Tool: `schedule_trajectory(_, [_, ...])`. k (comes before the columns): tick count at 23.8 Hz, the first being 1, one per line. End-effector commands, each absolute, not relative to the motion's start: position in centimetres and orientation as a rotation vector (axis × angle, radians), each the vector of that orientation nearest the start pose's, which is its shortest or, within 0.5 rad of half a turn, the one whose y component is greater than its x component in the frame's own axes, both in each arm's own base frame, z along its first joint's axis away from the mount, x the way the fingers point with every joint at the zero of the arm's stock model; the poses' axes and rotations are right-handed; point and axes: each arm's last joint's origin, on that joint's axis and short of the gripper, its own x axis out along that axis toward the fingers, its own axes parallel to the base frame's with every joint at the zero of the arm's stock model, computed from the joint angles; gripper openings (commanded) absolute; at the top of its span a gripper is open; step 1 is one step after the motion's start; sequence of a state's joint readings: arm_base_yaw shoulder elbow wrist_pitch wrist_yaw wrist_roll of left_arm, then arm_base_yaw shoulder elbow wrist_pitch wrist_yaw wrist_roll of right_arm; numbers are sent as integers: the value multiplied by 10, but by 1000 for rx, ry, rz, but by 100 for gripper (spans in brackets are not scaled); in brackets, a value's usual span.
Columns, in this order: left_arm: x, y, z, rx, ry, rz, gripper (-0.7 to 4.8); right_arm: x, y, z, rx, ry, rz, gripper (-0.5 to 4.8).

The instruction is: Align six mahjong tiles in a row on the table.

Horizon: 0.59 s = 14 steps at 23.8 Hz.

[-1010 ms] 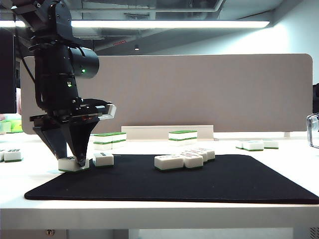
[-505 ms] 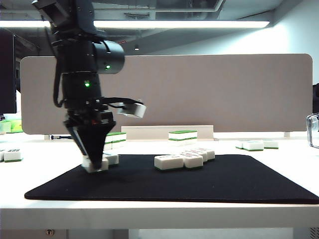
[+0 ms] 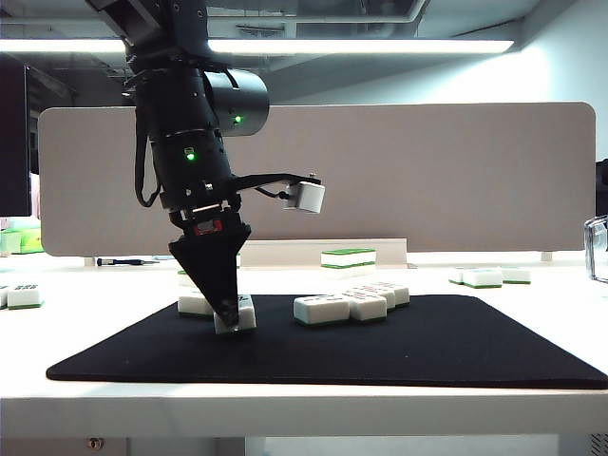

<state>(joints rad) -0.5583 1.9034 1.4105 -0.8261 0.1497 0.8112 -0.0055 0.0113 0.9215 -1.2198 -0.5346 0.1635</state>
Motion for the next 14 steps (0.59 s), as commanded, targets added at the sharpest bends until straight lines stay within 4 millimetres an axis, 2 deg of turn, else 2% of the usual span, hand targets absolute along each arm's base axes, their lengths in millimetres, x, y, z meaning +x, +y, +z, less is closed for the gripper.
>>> schedule_trajectory(1, [315, -202, 197, 990, 981, -1167, 184, -55, 15, 309, 231, 317, 502, -1])
schedule_trajectory(6, [317, -200, 197, 1138, 949, -1159, 184, -55, 15, 309, 231, 316, 503, -1])
schedule_trajectory(13, [318, -195, 196, 1127, 962, -1155, 184, -55, 15, 309, 231, 316, 503, -1])
schedule_trajectory(14, [317, -195, 196, 1109, 968, -1179, 199, -55, 15, 309, 231, 316, 503, -1])
